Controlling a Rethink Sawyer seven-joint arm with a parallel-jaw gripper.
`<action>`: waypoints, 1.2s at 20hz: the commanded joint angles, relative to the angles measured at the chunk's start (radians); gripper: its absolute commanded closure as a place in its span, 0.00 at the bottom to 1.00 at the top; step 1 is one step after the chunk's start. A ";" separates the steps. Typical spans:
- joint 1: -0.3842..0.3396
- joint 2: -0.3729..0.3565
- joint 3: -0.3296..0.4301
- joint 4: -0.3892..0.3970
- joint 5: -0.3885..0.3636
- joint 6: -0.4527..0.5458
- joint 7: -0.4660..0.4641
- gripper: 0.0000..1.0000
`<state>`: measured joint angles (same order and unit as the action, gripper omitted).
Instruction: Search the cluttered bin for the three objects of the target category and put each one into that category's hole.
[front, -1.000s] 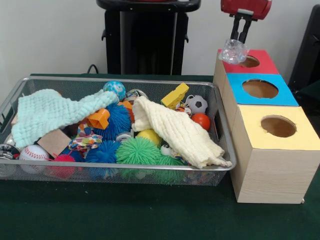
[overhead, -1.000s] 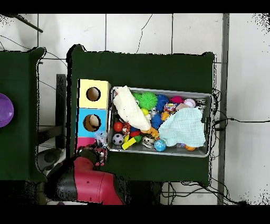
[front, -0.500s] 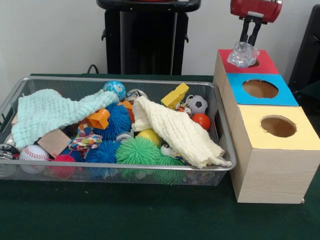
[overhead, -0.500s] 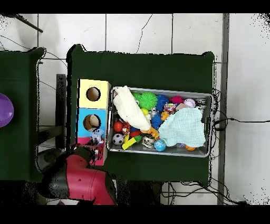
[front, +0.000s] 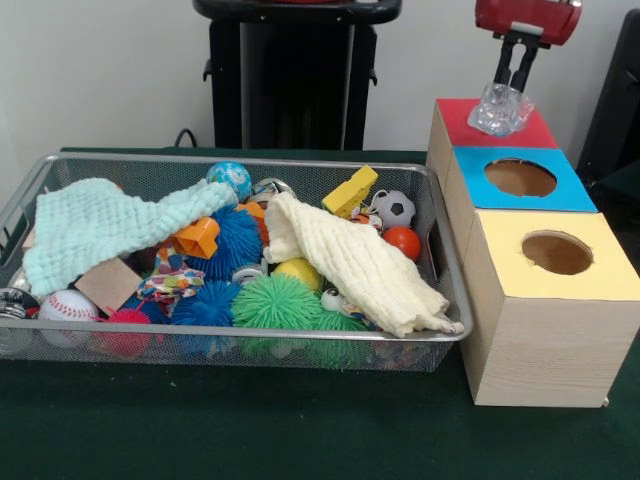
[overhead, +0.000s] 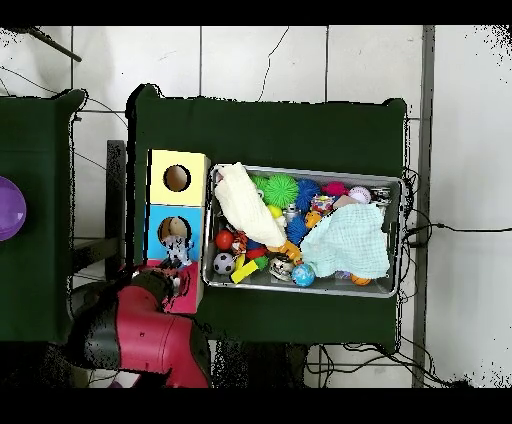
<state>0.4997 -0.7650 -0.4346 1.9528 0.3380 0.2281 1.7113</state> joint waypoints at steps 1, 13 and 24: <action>-0.014 0.034 -0.005 -0.081 0.051 0.139 0.265 1.00; 0.012 0.073 -0.021 -0.121 0.071 0.153 0.289 1.00; 0.032 0.124 -0.028 -0.141 0.111 0.119 0.303 1.00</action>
<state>0.5323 -0.7011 -0.4873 1.8688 0.3909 0.2631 1.7121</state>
